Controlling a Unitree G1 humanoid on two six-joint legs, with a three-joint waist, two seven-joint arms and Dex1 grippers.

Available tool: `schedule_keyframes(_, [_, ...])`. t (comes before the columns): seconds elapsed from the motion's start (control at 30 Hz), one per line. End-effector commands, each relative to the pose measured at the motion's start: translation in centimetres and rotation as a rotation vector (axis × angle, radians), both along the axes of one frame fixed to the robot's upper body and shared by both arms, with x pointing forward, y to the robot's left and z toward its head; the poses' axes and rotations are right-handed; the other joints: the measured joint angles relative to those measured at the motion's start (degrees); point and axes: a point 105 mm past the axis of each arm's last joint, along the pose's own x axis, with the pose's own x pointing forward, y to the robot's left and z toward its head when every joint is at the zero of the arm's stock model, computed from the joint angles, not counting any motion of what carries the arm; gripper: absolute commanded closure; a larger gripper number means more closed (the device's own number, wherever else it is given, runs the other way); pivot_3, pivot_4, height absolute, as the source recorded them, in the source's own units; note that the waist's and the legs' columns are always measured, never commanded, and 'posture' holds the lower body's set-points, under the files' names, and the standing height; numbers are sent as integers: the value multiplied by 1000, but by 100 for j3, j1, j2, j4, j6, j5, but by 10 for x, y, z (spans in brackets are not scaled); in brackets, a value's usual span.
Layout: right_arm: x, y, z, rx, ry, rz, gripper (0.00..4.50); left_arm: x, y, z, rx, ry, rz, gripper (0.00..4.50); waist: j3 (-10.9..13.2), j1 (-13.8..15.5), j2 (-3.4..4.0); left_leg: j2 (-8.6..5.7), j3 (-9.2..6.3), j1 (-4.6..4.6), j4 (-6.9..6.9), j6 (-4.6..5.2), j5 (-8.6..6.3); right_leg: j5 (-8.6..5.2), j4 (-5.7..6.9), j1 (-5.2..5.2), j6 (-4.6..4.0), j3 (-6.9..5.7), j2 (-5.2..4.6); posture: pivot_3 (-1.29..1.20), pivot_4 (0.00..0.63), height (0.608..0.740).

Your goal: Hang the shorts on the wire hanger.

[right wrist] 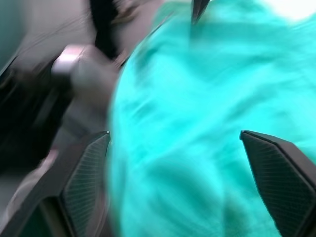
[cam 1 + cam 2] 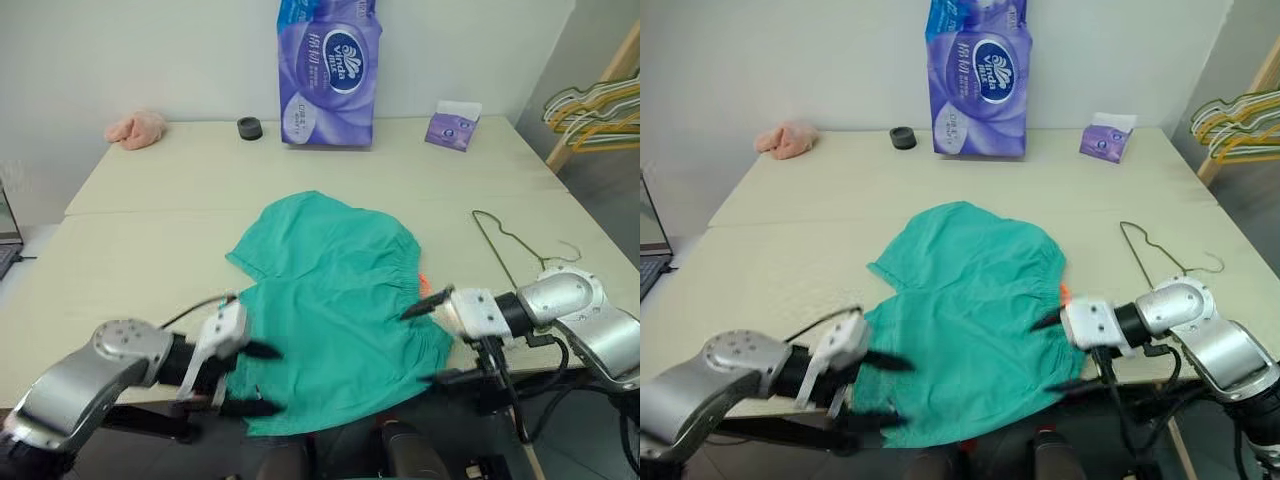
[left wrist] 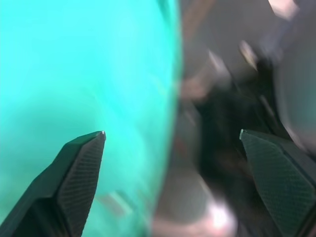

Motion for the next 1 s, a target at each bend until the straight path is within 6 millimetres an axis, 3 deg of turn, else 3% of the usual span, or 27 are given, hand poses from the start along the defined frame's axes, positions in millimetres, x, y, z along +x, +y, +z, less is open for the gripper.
schedule_keyframes(0.03, [45, -25, 18, 167, -68, -379, 6, 42, -9, 34, -118, -156, 186, 21, -3, 35, -8, -6, -2, -1, 2, 0, 0, 4, 1, 1, -2, 1, -1, -124, 101, 740])
schedule_keyframes(0.1, [59, -43, 17, 212, -59, -543, 6, 49, -16, 42, -120, -224, 180, 21, -6, 27, -13, -12, -3, -3, 4, -1, 1, 22, 0, 4, -19, 4, -5, -134, 105, 740])
schedule_keyframes(0.2, [87, -102, 9, 291, -82, -996, 6, 62, -30, 60, -149, -322, 149, 21, -7, -8, -16, -19, 3, -2, -3, -1, 0, 24, 1, 1, -16, 13, -10, -153, 111, 740])
schedule_keyframes(0.47, [93, -197, -6, 278, -129, -1532, 6, 70, -58, 81, -155, -431, 7, 21, -3, -114, -7, -22, 14, -5, -3, 0, 1, 24, 6, -6, -17, 20, 7, -182, 118, 740])
schedule_keyframes(0.6, [101, -218, -18, 232, -91, -1615, 6, 68, -63, 84, -145, -450, -44, 21, -3, -250, -4, -18, 15, -4, -8, 1, 1, 22, 5, -7, -18, 24, 20, -188, 117, 740])
schedule_keyframes(0.9, [124, -231, -59, 122, 144, -1647, 6, 68, -66, 86, -133, -468, -76, 21, 1, -392, 2, -19, 15, -5, -12, 4, 0, 19, 4, -7, -14, 27, 23, -178, 115, 740])
schedule_keyframes(1.0, [124, -229, -74, 88, 261, -1642, 632, 68, -65, 87, -131, -471, -77, 0, -1, -405, -2, -19, 18, -3, -11, 4, -1, 18, 1, -3, -12, 31, 22, -171, 115, 740])
